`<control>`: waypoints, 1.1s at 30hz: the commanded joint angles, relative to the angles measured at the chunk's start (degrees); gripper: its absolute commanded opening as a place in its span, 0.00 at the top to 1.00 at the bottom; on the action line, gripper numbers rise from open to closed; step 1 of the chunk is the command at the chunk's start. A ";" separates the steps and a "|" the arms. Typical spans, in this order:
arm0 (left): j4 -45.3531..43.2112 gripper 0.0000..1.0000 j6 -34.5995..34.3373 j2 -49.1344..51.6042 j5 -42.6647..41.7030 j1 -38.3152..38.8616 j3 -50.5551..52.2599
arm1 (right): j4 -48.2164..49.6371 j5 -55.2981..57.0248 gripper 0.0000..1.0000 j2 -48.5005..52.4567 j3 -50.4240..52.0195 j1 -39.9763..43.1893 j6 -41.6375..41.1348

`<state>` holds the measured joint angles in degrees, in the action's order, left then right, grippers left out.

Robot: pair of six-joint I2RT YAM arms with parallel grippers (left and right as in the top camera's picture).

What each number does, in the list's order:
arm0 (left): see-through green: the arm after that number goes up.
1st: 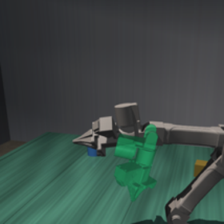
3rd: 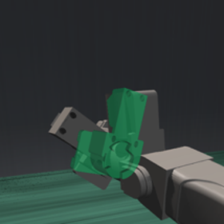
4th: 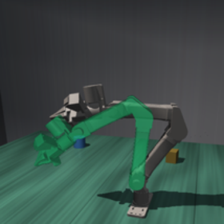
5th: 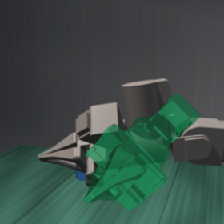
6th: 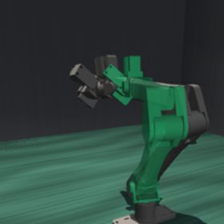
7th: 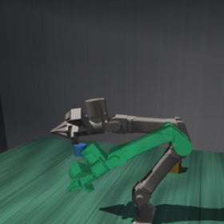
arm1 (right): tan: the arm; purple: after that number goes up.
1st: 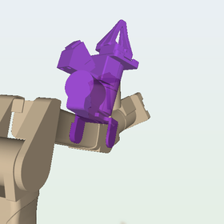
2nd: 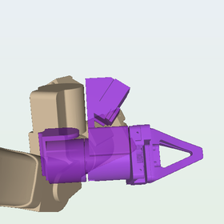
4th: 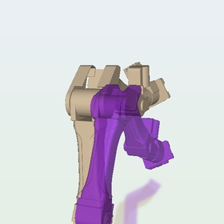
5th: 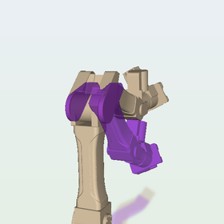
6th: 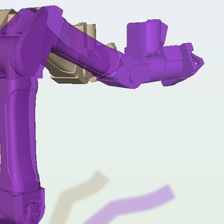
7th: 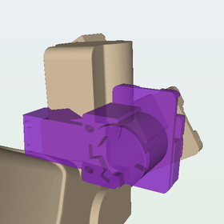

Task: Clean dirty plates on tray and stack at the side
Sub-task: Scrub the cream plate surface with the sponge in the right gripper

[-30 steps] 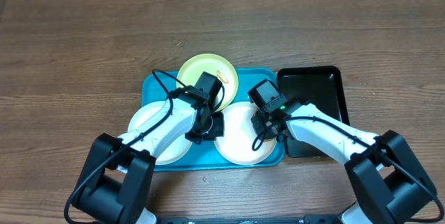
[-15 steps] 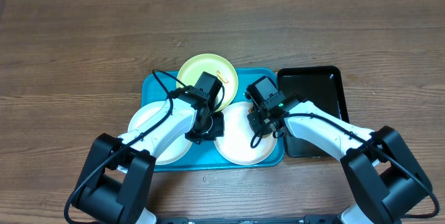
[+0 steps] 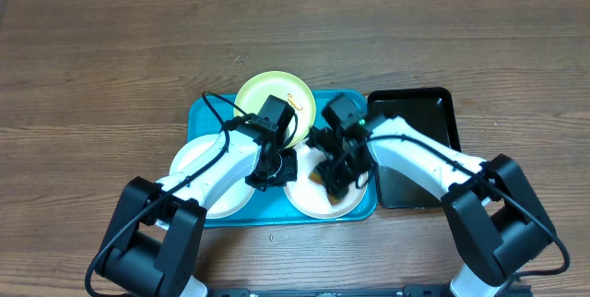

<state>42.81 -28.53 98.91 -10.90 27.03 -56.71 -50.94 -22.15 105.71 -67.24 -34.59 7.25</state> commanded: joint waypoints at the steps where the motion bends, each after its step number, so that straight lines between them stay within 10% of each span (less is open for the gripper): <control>1: 0.50 0.96 1.36 0.72 0.35 0.37 -0.48 | -2.34 -5.62 0.96 -0.48 -8.96 1.55 2.05; 22: 0.66 0.86 1.36 0.72 0.35 0.37 -0.48 | -21.64 -6.43 0.96 -0.94 -20.44 21.86 -2.89; 33: 0.72 0.96 1.33 0.72 0.33 0.37 -0.63 | -17.22 -24.57 0.96 -0.92 -12.87 15.54 -1.05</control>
<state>43.40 -28.14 98.91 -10.90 27.03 -56.71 -70.41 -36.36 105.71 -83.24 -16.71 5.17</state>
